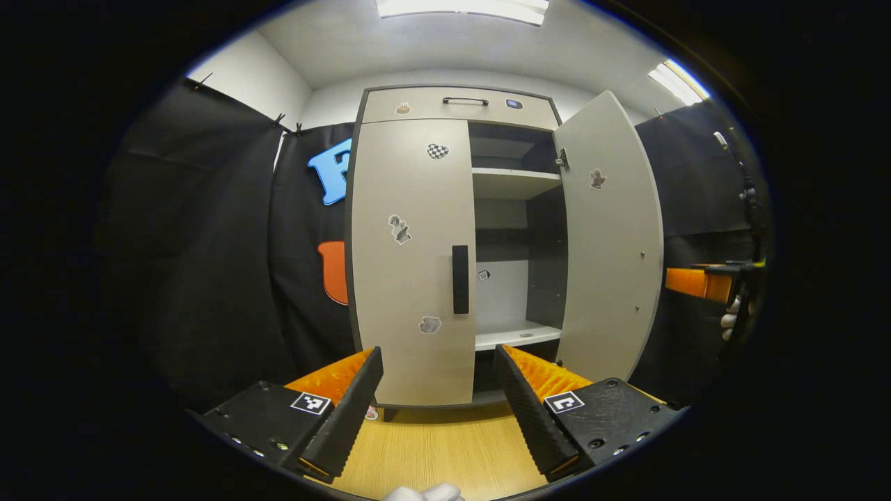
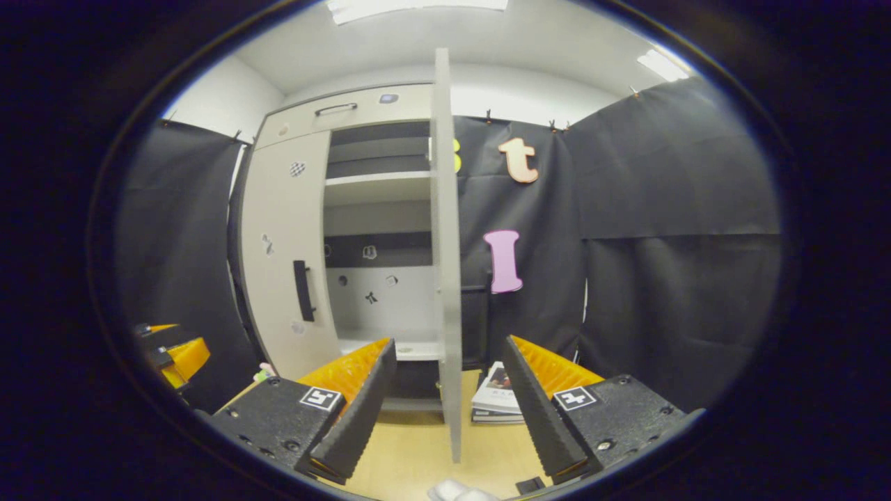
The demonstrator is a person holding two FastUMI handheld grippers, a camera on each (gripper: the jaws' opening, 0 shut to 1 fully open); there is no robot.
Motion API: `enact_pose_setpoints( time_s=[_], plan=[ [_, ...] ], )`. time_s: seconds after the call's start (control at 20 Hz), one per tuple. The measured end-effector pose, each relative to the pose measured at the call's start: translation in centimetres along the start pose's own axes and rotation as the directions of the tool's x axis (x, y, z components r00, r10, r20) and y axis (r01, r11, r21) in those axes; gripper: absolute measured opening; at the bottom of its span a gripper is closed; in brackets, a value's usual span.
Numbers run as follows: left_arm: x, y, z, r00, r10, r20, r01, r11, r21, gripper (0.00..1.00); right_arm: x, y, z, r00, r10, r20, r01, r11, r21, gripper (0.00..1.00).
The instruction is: Open the right door of the double-door shoe cabinet with the right hand, and open the left door with the left hand.
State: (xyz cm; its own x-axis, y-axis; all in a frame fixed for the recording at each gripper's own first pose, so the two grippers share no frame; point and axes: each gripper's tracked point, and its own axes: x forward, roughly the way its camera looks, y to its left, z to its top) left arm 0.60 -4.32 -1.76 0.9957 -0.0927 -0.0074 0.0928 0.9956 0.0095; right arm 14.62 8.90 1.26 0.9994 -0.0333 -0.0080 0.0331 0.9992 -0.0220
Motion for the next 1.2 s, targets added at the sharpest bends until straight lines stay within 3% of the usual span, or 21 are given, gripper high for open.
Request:
enact_pose_setpoints(
  time_s=[0.3, 0.6, 1.2],
  plan=[
    [1.3, 0.5, -0.3, 1.0, 0.012, -0.011, -0.012, 1.0, 0.007, 0.95, -1.4, 3.7, -3.4, 0.995, 0.082, -0.053, -0.083, 0.996, -0.016, 0.96],
    [6.0, 0.8, 0.4, 1.0, 0.03, -0.007, -0.03, 0.999, 0.036, 0.95, -1.1, 3.8, -2.1, 0.995, 0.091, -0.04, -0.092, 0.995, -0.025, 0.96],
    [20.2, -2.3, 2.8, 0.998, -0.008, 0.067, 0.008, 1.0, -0.005, 0.95, -1.6, -0.6, -2.1, 0.997, -0.033, -0.064, 0.032, 0.999, -0.018, 0.96]
  ],
)
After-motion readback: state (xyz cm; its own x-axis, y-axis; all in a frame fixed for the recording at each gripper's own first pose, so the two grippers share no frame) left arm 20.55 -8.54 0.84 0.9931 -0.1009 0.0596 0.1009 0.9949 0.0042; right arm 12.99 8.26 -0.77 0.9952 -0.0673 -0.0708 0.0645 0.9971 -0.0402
